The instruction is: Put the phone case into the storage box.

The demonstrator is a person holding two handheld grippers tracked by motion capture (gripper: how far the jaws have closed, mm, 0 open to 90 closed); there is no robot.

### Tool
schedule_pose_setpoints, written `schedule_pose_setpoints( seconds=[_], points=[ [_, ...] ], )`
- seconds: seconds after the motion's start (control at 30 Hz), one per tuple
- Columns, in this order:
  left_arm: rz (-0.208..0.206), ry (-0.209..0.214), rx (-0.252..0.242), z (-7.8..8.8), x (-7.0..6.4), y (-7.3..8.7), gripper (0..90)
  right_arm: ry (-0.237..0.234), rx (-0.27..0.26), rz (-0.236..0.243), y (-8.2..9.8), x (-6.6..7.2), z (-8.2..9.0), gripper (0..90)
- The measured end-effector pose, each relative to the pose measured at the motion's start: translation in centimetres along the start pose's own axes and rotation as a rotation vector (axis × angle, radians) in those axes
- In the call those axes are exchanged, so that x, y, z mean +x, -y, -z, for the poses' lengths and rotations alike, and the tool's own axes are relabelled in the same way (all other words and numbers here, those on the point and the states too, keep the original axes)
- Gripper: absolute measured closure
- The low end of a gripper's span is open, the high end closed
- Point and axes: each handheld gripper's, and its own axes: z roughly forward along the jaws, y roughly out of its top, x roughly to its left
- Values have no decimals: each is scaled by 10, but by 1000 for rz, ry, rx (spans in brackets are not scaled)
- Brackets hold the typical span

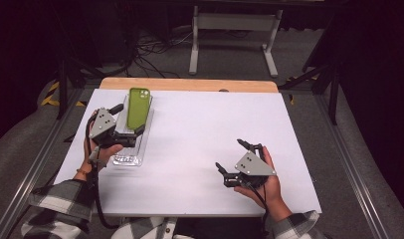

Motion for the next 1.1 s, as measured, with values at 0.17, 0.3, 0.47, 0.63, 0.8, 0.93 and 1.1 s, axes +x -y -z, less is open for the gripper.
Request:
schedule_pose_setpoints(
  seconds=[0.17, 0.3, 0.47, 0.63, 0.8, 0.93, 1.1],
  points=[
    [-9, 9, -6, 2, -5, -1, 30, -1, -3, 4, -1, 0, 0, 75],
    [-14, 17, -17, 4, -10, -2, 29, -1, -3, 4, -1, 0, 1, 75],
    [-19, 27, -24, 6, -15, -2, 27, -1, -5, 6, -1, 1, 1, 75],
    [-24, 42, -31, 9, -20, -4, 27, -2, -7, 8, -1, 1, 1, 75],
    [-32, 54, -38, 11, -23, -5, 28, 1, -11, 11, -2, 1, 2, 75],
    [-28, 61, -39, 12, -25, -6, 28, 1, -11, 11, -2, 1, 2, 75],
    [-35, 73, -51, 15, -30, -7, 28, -1, -12, 12, -2, 1, 2, 75]
  ],
)
